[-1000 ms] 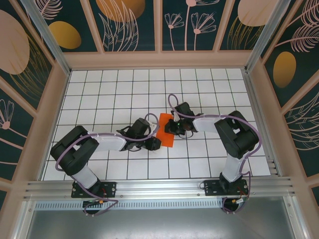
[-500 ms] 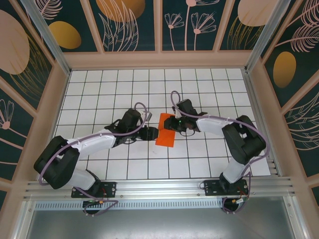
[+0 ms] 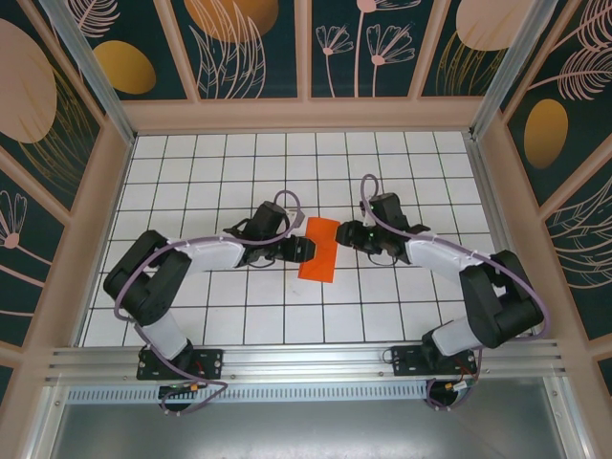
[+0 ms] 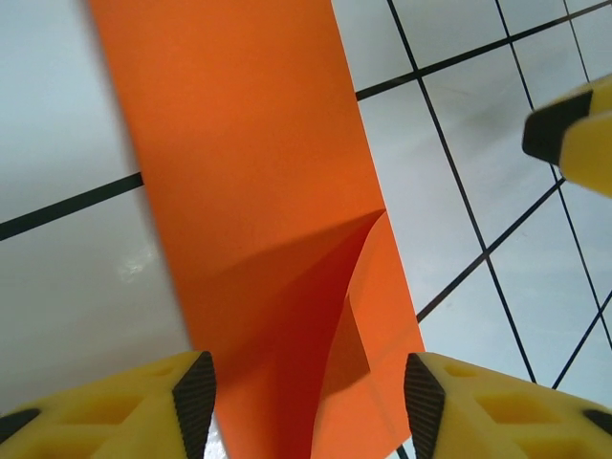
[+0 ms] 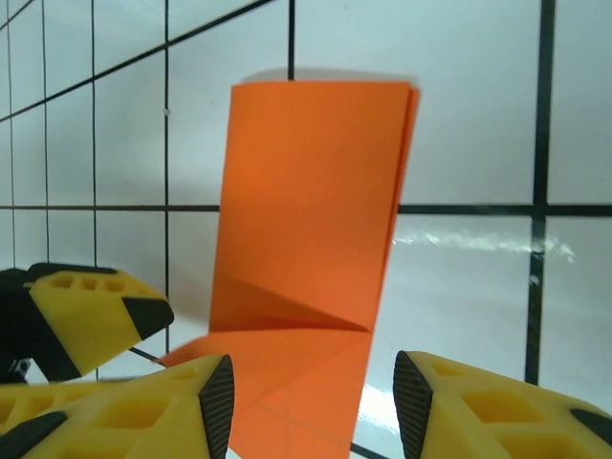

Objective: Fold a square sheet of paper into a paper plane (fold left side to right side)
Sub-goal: Turn over the paper at the center of the table.

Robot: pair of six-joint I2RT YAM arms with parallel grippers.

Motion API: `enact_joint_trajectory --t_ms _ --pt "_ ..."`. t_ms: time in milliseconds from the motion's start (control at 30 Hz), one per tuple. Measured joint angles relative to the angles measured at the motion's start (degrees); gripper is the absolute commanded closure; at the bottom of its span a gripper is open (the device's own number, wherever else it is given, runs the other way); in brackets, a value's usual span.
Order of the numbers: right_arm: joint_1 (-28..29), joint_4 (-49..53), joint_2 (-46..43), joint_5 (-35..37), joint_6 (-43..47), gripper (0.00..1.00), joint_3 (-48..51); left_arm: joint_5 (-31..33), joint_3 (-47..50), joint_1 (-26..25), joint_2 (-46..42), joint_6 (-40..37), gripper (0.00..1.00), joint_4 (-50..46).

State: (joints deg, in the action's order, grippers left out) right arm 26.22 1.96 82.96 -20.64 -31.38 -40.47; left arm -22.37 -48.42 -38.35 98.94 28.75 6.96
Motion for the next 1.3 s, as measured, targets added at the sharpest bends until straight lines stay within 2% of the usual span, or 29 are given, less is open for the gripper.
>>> enact_joint_trajectory --t_ms 333,467,733,1000,1167,1300 --pt "-0.4 -1.0 -1.9 -1.7 0.0 0.49 2.8 -1.2 -1.4 0.0 3.6 0.1 0.81 0.5" --pt "-0.4 -3.1 -1.9 -3.8 -0.2 0.5 4.0 -0.4 -1.3 0.0 2.4 0.1 0.87 0.5" --pt "0.0 -10.7 2.9 -9.2 -2.3 0.5 4.2 2.1 1.3 0.1 -3.9 0.5 0.89 1.0" --pt "2.7 -16.5 10.6 -12.6 -5.1 0.51 3.0 3.4 2.4 0.1 -4.2 0.5 0.88 1.0" --pt "3.8 -19.2 13.3 -14.1 -6.7 0.58 2.2 3.8 2.4 0.1 -4.2 0.5 0.85 1.0" --pt "4.3 -20.5 14.4 -15.0 -7.5 0.71 1.2 4.7 2.5 0.2 -4.2 0.9 0.76 1.0"
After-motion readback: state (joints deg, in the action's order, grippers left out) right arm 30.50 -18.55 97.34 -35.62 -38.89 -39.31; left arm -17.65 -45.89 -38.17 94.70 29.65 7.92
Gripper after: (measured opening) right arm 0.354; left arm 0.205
